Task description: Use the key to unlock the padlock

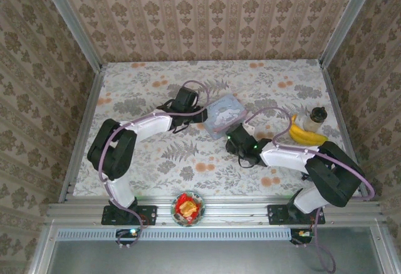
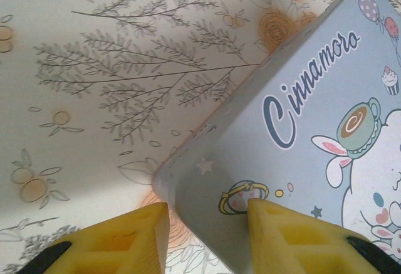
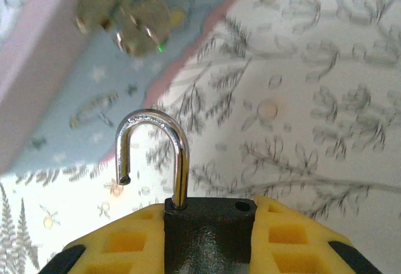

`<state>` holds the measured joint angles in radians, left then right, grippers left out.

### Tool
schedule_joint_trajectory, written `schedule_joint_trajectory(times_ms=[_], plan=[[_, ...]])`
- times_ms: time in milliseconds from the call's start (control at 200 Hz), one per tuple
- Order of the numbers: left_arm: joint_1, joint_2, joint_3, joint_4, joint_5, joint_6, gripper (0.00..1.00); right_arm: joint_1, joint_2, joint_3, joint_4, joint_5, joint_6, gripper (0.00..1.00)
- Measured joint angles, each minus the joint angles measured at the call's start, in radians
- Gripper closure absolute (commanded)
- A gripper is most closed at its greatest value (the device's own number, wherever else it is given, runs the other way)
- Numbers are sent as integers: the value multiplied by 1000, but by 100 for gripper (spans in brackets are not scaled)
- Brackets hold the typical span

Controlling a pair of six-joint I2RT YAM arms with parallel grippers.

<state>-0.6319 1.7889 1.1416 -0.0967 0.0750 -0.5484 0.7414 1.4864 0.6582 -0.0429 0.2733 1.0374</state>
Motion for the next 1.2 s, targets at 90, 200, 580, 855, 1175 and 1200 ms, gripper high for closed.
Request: schedule_joint_trajectory(times_ms=[90, 200, 580, 855, 1175, 1200], plan=[[19, -17, -15, -8, -1, -2, 57, 39, -1, -13, 0, 19, 41, 100], [32, -31, -19, -35, -7, -1, 55, 55, -21, -37, -6, 47, 72, 100], [97, -43, -19, -75, 8, 9, 49, -5, -197, -43, -188, 101, -5, 99], [129, -60, -9, -110, 64, -13, 14, -85, -240, -24, -296, 23, -156, 100], [93, -116, -16, -108, 188, -80, 15, -116, -216, 36, -354, -51, -269, 100], [89, -107, -16, -103, 201, -88, 18, -116, -205, 45, -354, -54, -277, 100]])
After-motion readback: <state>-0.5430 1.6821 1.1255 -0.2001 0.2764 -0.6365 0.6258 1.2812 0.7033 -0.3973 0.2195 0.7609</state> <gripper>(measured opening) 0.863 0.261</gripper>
